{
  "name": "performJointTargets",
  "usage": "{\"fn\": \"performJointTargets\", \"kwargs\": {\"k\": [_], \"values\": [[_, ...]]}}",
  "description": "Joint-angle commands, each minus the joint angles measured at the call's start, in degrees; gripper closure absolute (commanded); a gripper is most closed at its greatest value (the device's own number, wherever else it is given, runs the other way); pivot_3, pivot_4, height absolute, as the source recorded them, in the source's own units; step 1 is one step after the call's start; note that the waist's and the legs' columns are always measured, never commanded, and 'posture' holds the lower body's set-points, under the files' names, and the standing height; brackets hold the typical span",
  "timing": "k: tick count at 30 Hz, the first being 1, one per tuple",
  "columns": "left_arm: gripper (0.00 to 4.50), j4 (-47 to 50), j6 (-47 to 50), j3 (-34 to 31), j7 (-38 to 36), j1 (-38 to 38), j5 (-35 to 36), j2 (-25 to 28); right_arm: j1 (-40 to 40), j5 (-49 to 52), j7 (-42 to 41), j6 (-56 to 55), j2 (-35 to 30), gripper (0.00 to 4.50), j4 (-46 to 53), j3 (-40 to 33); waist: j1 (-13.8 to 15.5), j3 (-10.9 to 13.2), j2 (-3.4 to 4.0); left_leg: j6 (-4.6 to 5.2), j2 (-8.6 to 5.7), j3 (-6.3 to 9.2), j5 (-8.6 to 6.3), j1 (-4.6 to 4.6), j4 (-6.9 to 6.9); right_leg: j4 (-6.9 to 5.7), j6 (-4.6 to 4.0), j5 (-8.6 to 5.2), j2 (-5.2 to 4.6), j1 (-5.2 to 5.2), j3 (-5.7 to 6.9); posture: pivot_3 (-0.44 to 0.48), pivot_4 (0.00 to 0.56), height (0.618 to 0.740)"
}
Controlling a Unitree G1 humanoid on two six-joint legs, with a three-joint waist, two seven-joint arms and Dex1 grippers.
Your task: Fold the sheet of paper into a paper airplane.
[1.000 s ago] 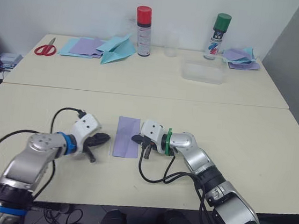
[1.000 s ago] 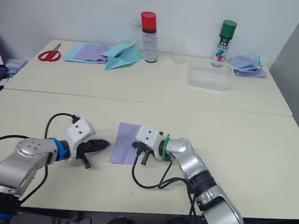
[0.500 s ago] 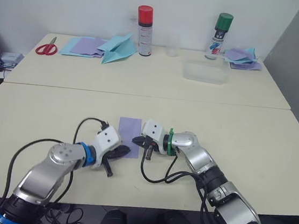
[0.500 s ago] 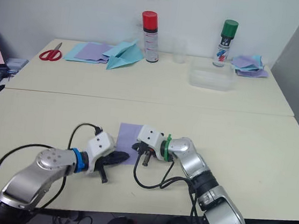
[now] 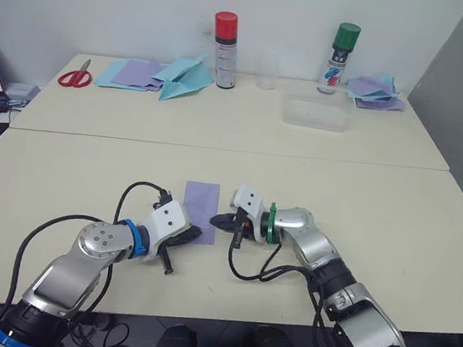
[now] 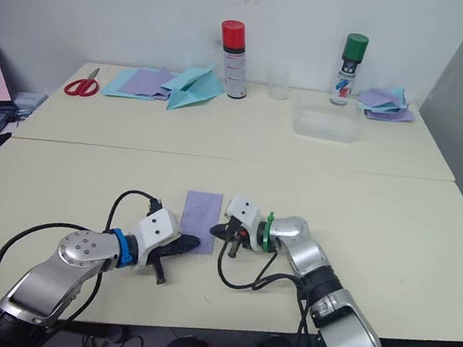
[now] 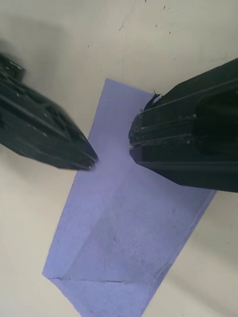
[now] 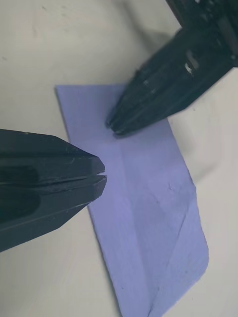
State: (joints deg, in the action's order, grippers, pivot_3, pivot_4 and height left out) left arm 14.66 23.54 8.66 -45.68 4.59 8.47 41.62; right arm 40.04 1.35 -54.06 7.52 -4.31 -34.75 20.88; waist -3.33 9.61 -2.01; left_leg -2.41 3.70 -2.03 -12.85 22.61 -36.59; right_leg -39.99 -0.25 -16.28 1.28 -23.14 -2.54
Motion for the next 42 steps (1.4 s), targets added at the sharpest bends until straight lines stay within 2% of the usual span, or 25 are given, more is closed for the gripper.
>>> {"fn": "performJointTargets", "kwargs": {"k": [1, 7, 11, 14, 18, 25, 29, 37, 42], "values": [[4.5, -3.7, 1.69, 1.63, -0.68, -1.84, -2.11, 1.15, 3.63, -0.82, 6.62, 0.15, 1.74, 4.48, -8.46, -3.37, -0.06, 0.0, 0.0, 0.0, 0.0, 0.01, 0.0, -0.02, 0.0, 0.0, -0.02, 0.02, 0.01, 0.01, -0.01, 0.0, 0.15, 0.74], [4.5, -4.15, 1.03, 2.55, -1.41, -1.77, -2.35, 1.06, 11.41, -3.43, 19.99, -4.52, 3.08, 4.48, -22.61, -6.78, -0.04, -0.01, 0.02, 0.04, 0.0, 0.04, 0.03, -0.06, 0.01, 0.0, -0.05, 0.1, 0.01, 0.02, -0.06, 0.0, 0.15, 0.74], [4.5, -4.71, 0.85, 3.11, -1.39, -1.11, -2.48, 0.5, 13.68, -4.32, 24.14, -8.71, 3.05, 4.48, -27.42, -8.1, -0.03, -0.07, 0.04, 0.04, 0.0, 0.01, 0.03, -0.04, 0.03, 0.03, -0.06, 0.08, -0.01, 0.02, -0.12, 0.0, 0.15, 0.74], [4.5, -5.11, 0.81, 2.97, -1.37, -0.7, -2.43, 0.47, 13.45, -1.2, 20.63, -11.31, 4.16, 4.48, -25.93, -10.54, 0.05, -0.06, 0.04, 0.04, 0.0, 0.01, 0.03, -0.03, 0.03, 0.04, -0.06, 0.08, -0.02, 0.02, -0.11, 0.0, 0.15, 0.74], [4.5, -5.18, 0.34, 2.28, -1.56, -1.25, -2.37, 0.83, 11.24, 3.38, 10.49, -13.65, 5.7, 4.48, -19.17, -12.37, 0.04, -0.02, 0.1, 0.05, 0.01, 0.01, 0.03, 0.05, 0.05, 0.05, -0.05, 0.08, -0.02, -0.03, -0.11, 0.0, 0.15, 0.74], [4.5, -5.96, -0.09, 1.71, -1.97, -1.33, -2.45, 1.06, 6.91, -4.58, 3.92, -8.0, 3.78, 4.48, -13.79, -2.33, 0.06, -0.03, 0.14, 0.05, 0.01, 0.05, 0.03, -0.01, 0.27, 0.06, -0.08, 0.04, -0.02, -0.07, -0.06, 0.0, 0.15, 0.74], [4.5, -6.75, -0.19, 1.5, -1.87, -1.19, -2.57, 0.9, 2.35, -8.58, -1.83, -4.82, -0.37, 4.48, -7.24, 3.63, 0.09, -0.33, 0.34, 0.05, 0.0, 0.0, 0.03, -0.04, 0.3, 0.09, -0.14, -0.01, -0.02, -0.05, -0.11, 0.0, 0.15, 0.74], [4.5, -7.21, -0.82, 0.98, -1.81, -2.26, -2.19, 0.43, -8.62, -5.45, -11.98, 6.33, -5.39, 4.48, 15.41, 9.36, 0.08, -1.18, 0.44, 0.05, 0.01, 0.0, 0.03, -0.4, 0.66, 0.12, -0.27, -0.18, 0.02, 0.08, -0.11, 0.0, 0.15, 0.74], [4.5, -7.83, -1.18, 0.66, -1.85, -1.79, -1.43, -0.86, -9.7, -3.31, -14.3, 13.58, -6.24, 4.48, 18.01, 9.55, 0.08, -1.18, 0.44, 0.04, 0.0, 0.09, 0.02, -0.92, 0.84, 0.13, -0.55, -0.36, 0.03, 0.52, -0.05, 0.0, 0.15, 0.74]]}}
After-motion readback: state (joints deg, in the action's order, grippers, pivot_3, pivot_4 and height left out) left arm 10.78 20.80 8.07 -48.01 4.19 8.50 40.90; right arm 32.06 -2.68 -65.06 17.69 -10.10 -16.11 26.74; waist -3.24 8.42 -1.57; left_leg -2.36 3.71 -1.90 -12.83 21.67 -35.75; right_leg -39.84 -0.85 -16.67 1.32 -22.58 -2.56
